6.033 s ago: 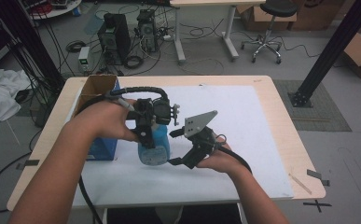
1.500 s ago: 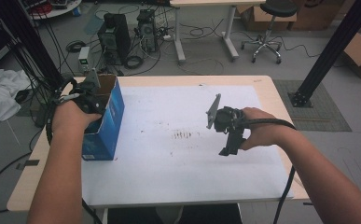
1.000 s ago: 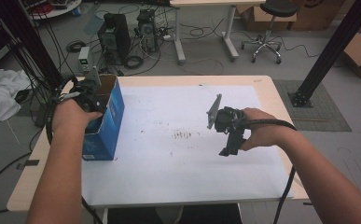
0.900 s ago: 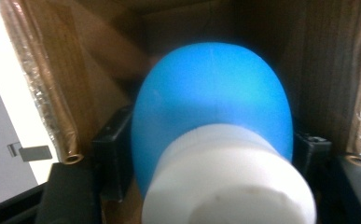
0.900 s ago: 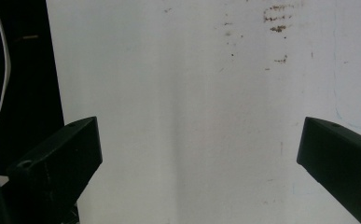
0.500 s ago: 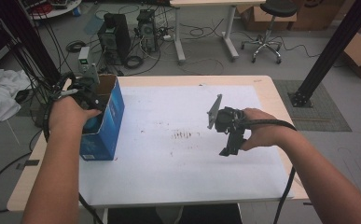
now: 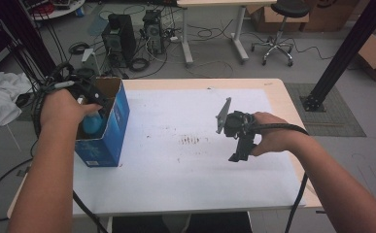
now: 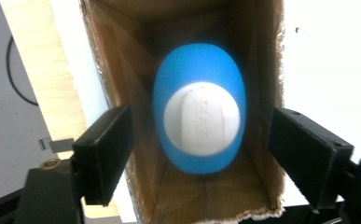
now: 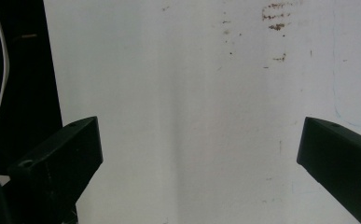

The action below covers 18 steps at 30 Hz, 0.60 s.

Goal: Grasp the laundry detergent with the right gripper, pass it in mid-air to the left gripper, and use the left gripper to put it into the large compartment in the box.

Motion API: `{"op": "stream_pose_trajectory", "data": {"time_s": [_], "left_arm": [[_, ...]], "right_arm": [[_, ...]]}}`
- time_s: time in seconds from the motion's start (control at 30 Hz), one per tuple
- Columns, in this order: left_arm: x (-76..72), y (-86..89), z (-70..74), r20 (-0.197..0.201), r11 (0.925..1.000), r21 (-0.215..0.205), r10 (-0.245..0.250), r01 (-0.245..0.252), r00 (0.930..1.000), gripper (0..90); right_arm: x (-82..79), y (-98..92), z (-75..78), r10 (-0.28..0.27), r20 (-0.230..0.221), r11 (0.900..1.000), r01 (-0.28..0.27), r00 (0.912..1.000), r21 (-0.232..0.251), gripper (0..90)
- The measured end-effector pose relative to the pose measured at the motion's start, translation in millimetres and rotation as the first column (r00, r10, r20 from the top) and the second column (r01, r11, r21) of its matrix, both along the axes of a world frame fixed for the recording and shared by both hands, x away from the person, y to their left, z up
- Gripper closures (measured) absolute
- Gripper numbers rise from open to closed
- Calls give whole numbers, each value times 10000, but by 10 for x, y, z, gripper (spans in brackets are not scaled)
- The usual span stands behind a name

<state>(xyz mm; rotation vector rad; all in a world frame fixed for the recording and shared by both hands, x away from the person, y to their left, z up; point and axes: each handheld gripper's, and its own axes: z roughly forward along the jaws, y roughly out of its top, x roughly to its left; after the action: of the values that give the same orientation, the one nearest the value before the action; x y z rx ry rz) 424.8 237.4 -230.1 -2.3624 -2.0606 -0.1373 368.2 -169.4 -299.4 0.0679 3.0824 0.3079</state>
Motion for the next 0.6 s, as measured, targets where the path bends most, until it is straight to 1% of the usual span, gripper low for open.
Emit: {"op": "stream_pose_trajectory", "data": {"time_s": [0.03,0.07,0.13,0.2,0.23,0.27,0.37,0.43,0.47,0.5,0.53,0.6], "left_arm": [[-10,-13,44,86,10000,4,-85,85,9999,211],[-10,-13,44,86,10000,4,-85,85,9999,203],[-21,-27,87,130,9998,-74,-195,196,9997,190],[-34,-41,128,185,9992,-252,-307,311,9994,180],[-41,-52,152,191,9987,-310,-399,405,9990,159],[-53,-75,180,211,9981,-346,-506,513,9985,156],[-63,-101,215,271,9970,-275,-718,726,9971,155],[-76,-133,242,375,9955,-307,-884,896,9954,154],[-82,-146,252,356,9943,-367,-990,1003,9944,154],[-89,-175,261,207,9893,-663,-1291,1302,9914,138],[-89,-175,261,207,9893,-663,-1291,1302,9914,126],[-102,-218,286,243,9861,-650,-1517,1529,9881,123]], "right_arm": [[-3,2,2,8,7,10000,-8,10000,8,0],[-3,2,2,8,7,10000,-8,10000,8,0],[-3,3,1,2,21,10000,-2,10000,18,0],[-3,4,1,4,39,10000,-4,10000,11,0],[-1,3,5,-2,45,10000,2,10000,26,0],[-1,2,7,-4,49,10000,4,10000,40,0],[1,-1,15,-17,59,10000,16,10000,87,0],[0,-1,14,-25,63,10000,24,10000,88,0],[0,-1,14,-25,63,10000,24,10000,88,0],[-4,-1,14,-47,65,10000,47,10000,73,0],[-6,-2,15,-37,75,10000,36,10000,82,0],[-10,-2,17,-60,79,9999,59,10000,89,0]]}}
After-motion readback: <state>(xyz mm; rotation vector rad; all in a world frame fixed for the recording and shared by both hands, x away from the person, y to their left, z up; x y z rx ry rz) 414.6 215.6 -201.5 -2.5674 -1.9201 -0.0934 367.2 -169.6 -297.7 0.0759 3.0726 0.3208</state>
